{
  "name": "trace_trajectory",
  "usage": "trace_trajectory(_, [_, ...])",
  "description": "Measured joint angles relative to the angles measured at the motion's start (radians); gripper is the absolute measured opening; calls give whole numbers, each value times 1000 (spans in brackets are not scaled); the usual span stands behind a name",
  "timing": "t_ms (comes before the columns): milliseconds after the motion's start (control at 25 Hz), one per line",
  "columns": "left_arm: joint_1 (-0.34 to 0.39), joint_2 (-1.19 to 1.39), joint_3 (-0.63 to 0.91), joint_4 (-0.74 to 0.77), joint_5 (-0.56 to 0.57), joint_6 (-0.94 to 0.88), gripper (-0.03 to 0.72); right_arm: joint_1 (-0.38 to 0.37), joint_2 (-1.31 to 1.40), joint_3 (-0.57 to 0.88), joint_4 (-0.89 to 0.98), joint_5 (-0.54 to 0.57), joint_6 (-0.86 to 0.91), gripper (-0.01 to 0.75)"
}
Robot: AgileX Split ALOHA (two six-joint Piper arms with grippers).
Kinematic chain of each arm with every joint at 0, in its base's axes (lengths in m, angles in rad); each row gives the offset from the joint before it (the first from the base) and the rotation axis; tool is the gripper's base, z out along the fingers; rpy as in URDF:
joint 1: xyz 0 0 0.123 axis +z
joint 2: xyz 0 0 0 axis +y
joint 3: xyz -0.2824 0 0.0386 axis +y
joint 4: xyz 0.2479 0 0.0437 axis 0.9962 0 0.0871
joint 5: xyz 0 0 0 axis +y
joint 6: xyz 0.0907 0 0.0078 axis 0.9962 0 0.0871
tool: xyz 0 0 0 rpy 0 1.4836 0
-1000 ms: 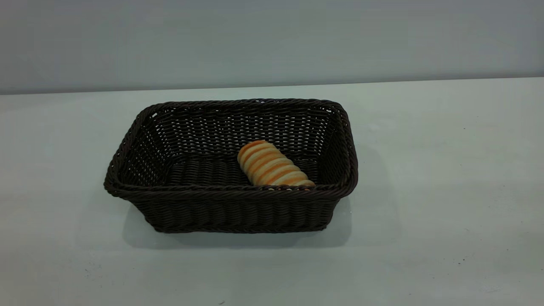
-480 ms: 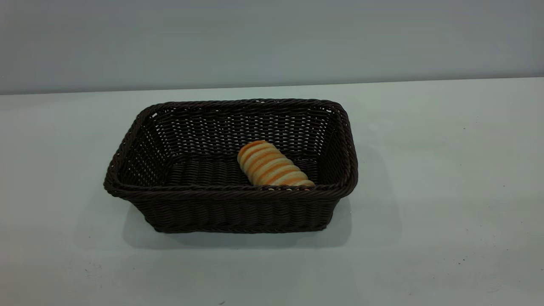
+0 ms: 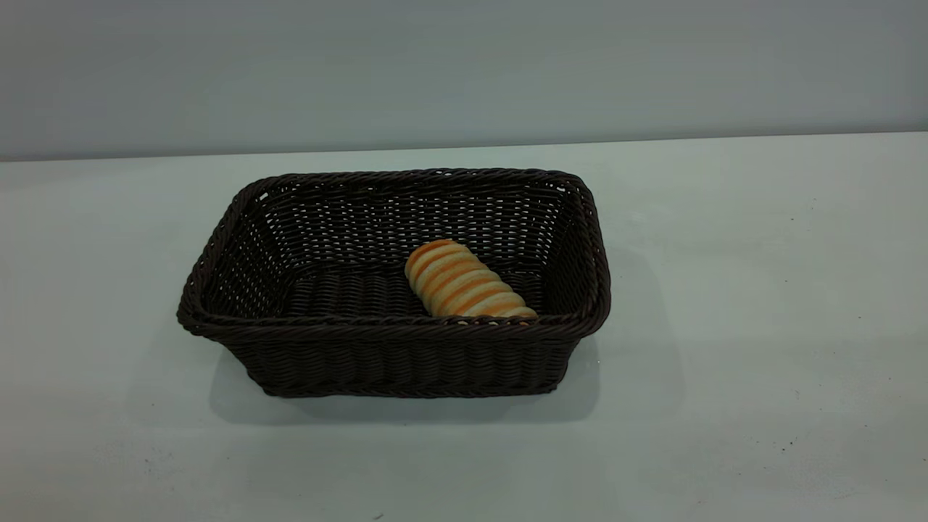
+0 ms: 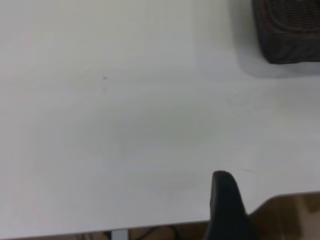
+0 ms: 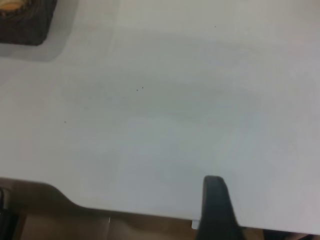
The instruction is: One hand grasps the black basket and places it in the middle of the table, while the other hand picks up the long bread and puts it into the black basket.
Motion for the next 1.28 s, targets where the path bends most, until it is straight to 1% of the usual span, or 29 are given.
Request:
trace_trajectory(400, [0, 0, 1, -24, 0, 19, 517, 0, -113, 2, -1, 0, 0, 491])
trace_trajectory(680, [0, 0, 1, -30, 0, 20, 519, 0, -118, 2, -1, 1, 1, 488])
trace_trajectory(880, [0, -36, 1, -30, 0, 27, 519, 0, -118, 2, -1, 2, 1, 460])
trace_trajectory(1280, [4, -63, 1, -30, 1, 27, 519, -6, -118, 2, 1, 2, 1, 377])
